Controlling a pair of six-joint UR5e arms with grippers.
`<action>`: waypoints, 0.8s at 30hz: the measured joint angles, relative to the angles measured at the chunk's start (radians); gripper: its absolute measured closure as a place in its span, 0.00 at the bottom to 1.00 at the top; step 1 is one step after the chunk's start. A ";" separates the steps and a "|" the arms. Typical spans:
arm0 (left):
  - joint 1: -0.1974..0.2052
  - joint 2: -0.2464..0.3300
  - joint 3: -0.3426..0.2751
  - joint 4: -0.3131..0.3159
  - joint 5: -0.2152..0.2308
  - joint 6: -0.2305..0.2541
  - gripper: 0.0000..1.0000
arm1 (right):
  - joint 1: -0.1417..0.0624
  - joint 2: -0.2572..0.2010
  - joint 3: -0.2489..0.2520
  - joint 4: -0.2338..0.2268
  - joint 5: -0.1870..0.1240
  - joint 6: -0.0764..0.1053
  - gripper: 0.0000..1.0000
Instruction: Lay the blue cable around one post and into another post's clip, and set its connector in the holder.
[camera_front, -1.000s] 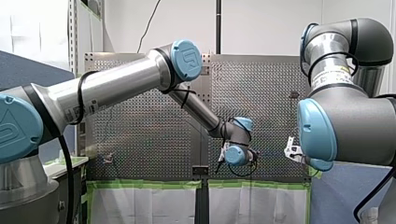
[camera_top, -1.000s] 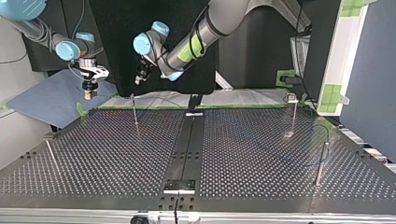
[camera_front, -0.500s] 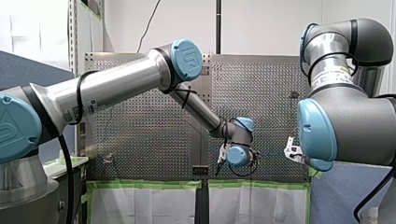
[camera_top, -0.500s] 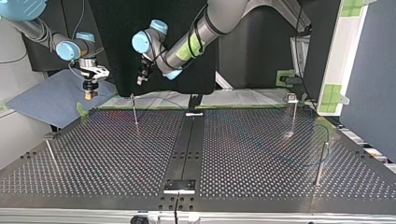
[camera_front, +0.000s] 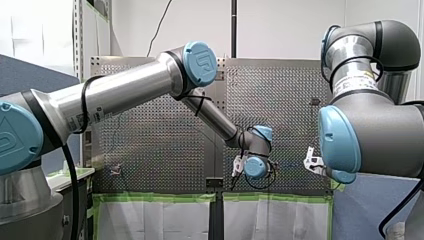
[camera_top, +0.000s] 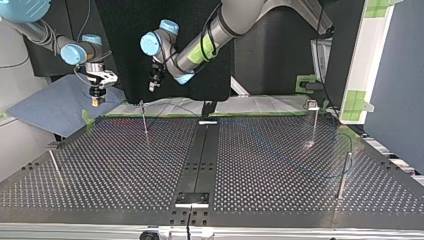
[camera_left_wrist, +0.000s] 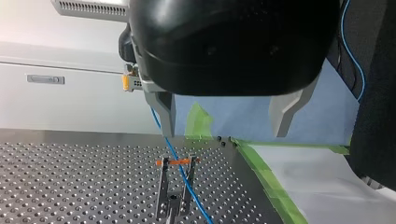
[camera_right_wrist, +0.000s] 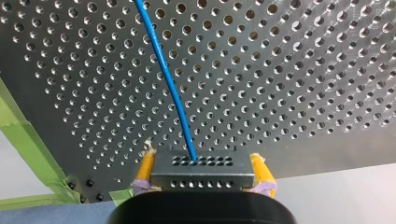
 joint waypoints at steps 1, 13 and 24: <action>0.000 0.000 0.000 0.000 0.000 0.000 0.00 | 0.000 0.000 0.000 0.000 0.000 0.000 1.00; -0.005 0.005 -0.002 -0.012 -0.027 -0.002 0.00 | 0.001 0.003 0.000 0.000 0.000 -0.001 1.00; -0.024 0.086 -0.082 0.056 0.000 -0.017 0.00 | 0.002 0.005 0.000 0.000 -0.001 0.000 1.00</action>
